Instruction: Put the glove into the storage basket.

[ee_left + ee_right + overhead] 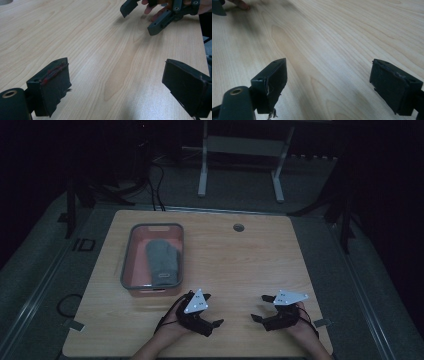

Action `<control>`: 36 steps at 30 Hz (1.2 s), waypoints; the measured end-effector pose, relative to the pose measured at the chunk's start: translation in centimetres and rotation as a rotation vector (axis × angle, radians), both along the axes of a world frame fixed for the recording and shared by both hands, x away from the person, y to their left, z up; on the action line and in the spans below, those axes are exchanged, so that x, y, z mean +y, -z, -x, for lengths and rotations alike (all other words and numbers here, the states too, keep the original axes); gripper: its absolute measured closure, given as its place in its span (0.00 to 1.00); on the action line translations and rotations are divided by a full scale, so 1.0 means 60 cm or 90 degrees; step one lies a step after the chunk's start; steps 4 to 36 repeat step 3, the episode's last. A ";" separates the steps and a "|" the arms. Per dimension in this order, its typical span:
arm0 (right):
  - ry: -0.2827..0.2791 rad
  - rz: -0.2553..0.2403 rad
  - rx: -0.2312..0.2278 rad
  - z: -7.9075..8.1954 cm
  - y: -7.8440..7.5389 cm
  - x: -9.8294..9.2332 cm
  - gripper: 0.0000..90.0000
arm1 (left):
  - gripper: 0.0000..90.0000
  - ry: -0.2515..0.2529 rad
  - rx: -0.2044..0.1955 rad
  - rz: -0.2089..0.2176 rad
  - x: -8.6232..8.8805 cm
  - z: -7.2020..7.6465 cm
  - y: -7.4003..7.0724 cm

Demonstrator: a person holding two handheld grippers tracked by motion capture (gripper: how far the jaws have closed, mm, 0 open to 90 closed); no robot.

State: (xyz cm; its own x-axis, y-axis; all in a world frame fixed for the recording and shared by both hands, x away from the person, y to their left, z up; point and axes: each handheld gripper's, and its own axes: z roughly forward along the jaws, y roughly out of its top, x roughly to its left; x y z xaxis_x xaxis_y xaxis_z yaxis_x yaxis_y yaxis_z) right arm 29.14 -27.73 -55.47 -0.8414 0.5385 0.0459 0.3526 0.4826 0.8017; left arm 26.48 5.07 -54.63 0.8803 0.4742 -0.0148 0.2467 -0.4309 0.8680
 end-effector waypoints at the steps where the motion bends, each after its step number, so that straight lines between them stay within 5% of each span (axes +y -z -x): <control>1: 0.002 0.001 0.002 -0.001 0.000 0.000 0.16 | 0.09 0.000 0.000 0.002 0.000 0.000 0.000; 36: 0.006 0.002 0.001 -0.001 0.000 0.000 0.16 | 0.09 0.000 -0.001 0.003 0.000 -0.001 0.000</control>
